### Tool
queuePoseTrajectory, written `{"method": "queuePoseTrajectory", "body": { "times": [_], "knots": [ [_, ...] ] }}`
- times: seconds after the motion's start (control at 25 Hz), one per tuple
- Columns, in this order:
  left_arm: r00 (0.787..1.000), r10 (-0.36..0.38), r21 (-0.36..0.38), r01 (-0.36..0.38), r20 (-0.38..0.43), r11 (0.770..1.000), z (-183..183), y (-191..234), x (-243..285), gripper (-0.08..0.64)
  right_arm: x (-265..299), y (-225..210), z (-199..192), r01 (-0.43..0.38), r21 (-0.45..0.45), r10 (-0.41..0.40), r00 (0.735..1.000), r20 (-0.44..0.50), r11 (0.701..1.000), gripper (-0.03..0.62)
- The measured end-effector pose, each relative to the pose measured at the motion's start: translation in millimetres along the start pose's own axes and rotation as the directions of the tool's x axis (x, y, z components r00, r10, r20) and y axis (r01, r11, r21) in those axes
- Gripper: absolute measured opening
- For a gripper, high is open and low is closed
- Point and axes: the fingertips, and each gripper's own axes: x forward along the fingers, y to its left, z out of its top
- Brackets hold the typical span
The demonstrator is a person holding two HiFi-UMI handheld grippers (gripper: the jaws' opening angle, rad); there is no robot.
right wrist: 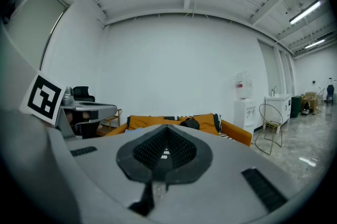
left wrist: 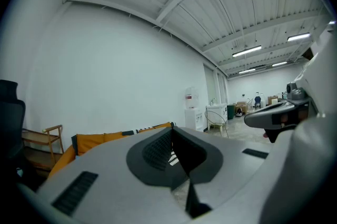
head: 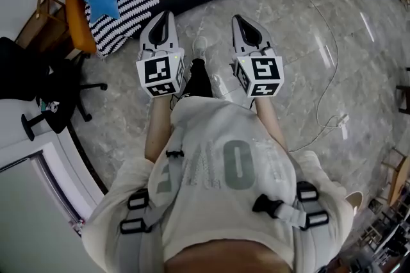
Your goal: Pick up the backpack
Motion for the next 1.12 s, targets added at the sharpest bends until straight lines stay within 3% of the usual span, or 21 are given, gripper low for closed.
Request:
{"method": "queuePoseTrajectory", "body": {
  "times": [0.28,0.52,0.68,0.88,1.12],
  "knots": [
    [0.999,-0.023,0.012,0.022,0.036,1.0,11,26,84,0.021,50,-48,20,0.071,-0.047,-0.069,0.997,0.033,0.996,0.008],
    [0.998,-0.056,-0.017,0.057,0.042,0.998,16,40,174,0.021,113,-96,18,0.134,0.022,-0.134,0.991,-0.006,0.991,0.008],
    [0.995,-0.099,-0.025,0.099,0.005,0.995,12,53,238,0.021,172,-107,16,0.128,0.057,-0.124,0.99,-0.063,0.99,0.008],
    [0.99,-0.143,-0.064,0.143,0.004,0.988,12,81,318,0.021,259,-118,29,0.08,0.036,-0.075,0.99,-0.118,0.996,0.008],
    [0.992,-0.128,-0.078,0.127,-0.006,0.989,10,118,394,0.021,349,-139,45,0.041,0.024,-0.037,0.986,-0.164,0.999,0.008]
  ]
}}
